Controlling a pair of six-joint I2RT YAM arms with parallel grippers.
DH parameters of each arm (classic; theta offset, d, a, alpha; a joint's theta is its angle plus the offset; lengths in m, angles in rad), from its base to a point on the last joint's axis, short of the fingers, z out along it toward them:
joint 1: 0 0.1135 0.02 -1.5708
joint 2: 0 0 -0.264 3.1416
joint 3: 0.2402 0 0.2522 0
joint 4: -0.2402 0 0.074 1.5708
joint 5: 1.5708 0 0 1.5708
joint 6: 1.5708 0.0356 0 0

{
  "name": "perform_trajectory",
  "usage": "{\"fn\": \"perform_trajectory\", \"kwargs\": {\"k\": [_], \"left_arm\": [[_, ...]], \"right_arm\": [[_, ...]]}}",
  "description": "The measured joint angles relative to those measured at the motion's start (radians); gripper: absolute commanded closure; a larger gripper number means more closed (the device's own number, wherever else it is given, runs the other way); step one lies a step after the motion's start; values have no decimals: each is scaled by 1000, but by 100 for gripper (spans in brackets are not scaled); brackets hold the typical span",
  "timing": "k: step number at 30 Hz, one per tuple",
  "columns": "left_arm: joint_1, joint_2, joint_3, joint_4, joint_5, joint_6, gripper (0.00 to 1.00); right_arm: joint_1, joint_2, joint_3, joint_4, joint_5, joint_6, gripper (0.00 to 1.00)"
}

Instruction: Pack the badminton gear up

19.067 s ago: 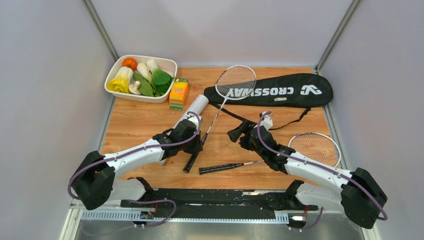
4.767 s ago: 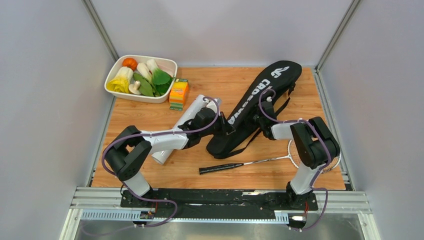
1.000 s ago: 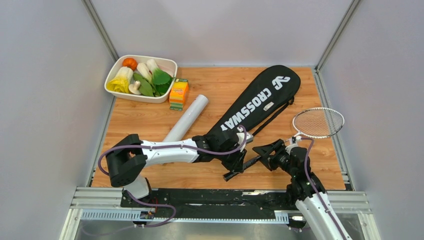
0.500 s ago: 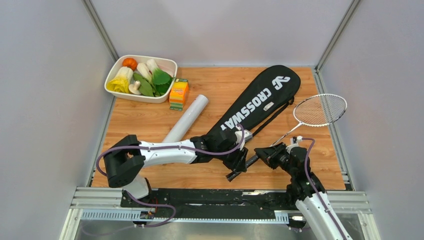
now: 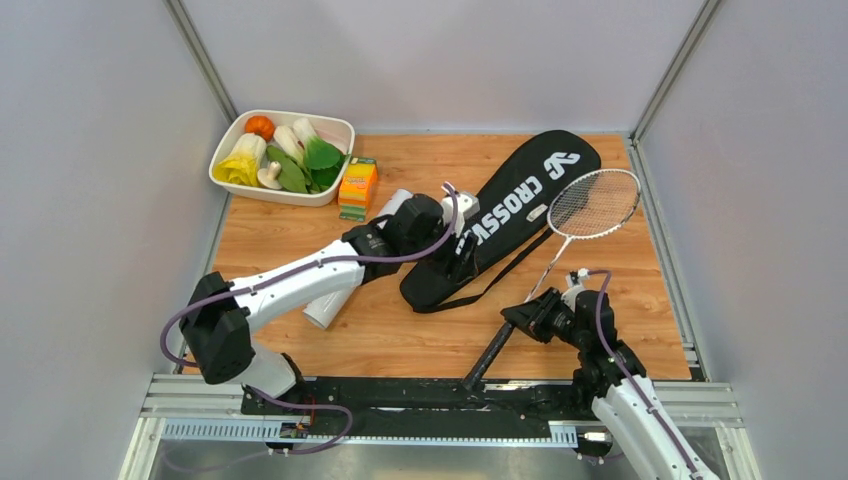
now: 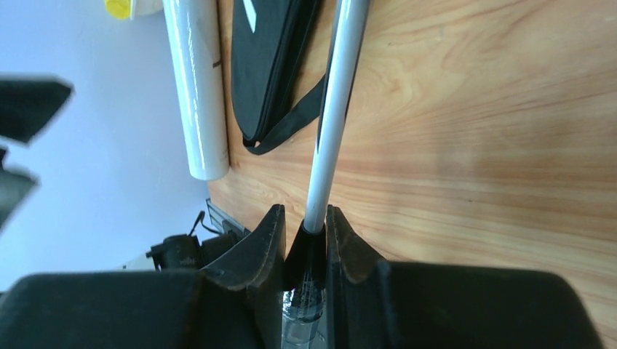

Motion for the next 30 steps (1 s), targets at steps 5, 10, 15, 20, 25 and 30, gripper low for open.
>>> {"fn": "perform_trajectory", "kwargs": {"k": [5, 10, 15, 20, 25, 30], "left_arm": [[63, 78, 93, -51, -29, 142, 30], [58, 223, 168, -81, -44, 266, 31], [57, 332, 168, -76, -44, 344, 31], [50, 371, 132, -38, -65, 404, 31], [18, 387, 95, -2, -98, 443, 33], [-1, 414, 91, 13, -126, 461, 39]], "right_arm": [[0, -37, 0, 3, -83, -26, 100], [0, -109, 0, -11, -137, -45, 100], [0, -151, 3, -27, -141, -52, 100], [0, -188, 28, -117, -97, -61, 100], [0, -216, 39, -173, -49, -63, 100], [0, -227, 41, -185, -28, -63, 100]]}}
